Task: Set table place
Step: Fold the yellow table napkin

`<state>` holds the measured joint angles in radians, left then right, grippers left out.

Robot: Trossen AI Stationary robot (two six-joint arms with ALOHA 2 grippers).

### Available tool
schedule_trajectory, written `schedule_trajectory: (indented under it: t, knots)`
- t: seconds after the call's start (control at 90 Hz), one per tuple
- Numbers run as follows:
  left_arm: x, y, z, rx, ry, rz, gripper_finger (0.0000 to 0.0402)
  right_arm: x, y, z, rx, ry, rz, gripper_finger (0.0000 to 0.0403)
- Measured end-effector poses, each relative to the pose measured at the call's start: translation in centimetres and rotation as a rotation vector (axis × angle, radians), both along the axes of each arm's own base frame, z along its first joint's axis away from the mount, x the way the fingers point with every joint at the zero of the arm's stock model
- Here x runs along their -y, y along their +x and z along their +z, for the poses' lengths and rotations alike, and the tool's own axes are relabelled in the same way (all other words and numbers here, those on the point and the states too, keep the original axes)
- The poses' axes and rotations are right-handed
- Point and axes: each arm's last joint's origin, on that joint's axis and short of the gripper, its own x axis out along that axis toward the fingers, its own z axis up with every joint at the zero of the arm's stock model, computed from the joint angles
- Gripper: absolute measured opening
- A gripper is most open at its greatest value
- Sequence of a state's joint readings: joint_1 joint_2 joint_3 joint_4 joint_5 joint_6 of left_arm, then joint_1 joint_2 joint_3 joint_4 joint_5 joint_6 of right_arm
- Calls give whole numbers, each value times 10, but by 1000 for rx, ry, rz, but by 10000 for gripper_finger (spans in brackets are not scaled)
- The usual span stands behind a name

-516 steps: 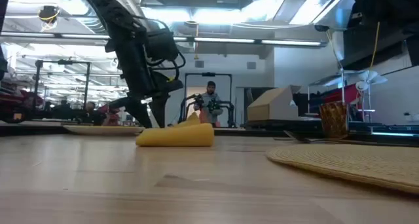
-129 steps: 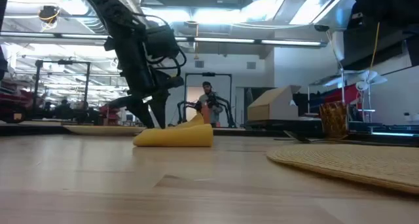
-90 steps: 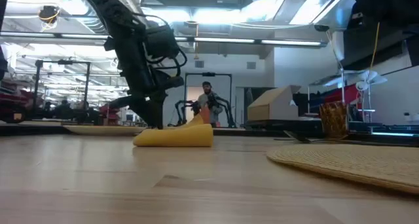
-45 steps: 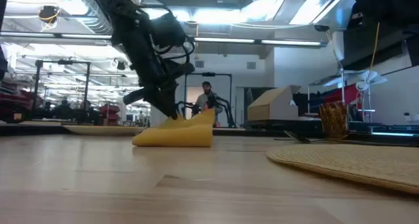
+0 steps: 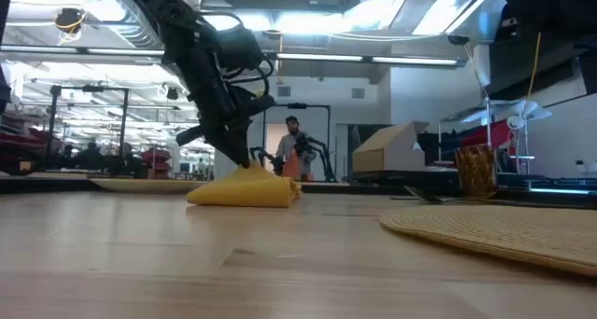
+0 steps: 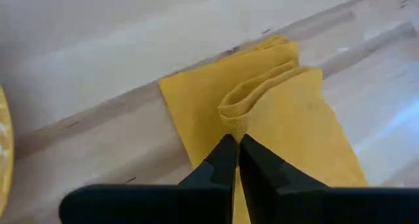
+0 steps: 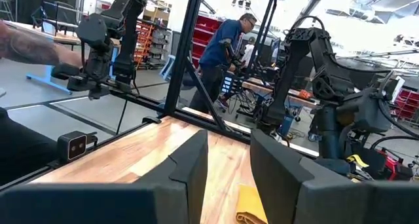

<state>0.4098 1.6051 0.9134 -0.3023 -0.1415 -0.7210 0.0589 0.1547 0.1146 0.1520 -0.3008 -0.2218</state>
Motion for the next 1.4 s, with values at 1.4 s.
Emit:
schedule_trajectory:
  t: [1.4]
  knots:
    - [-17, 11, 15, 177, 183, 81, 0, 0, 0, -4, -37, -2, 0, 99]
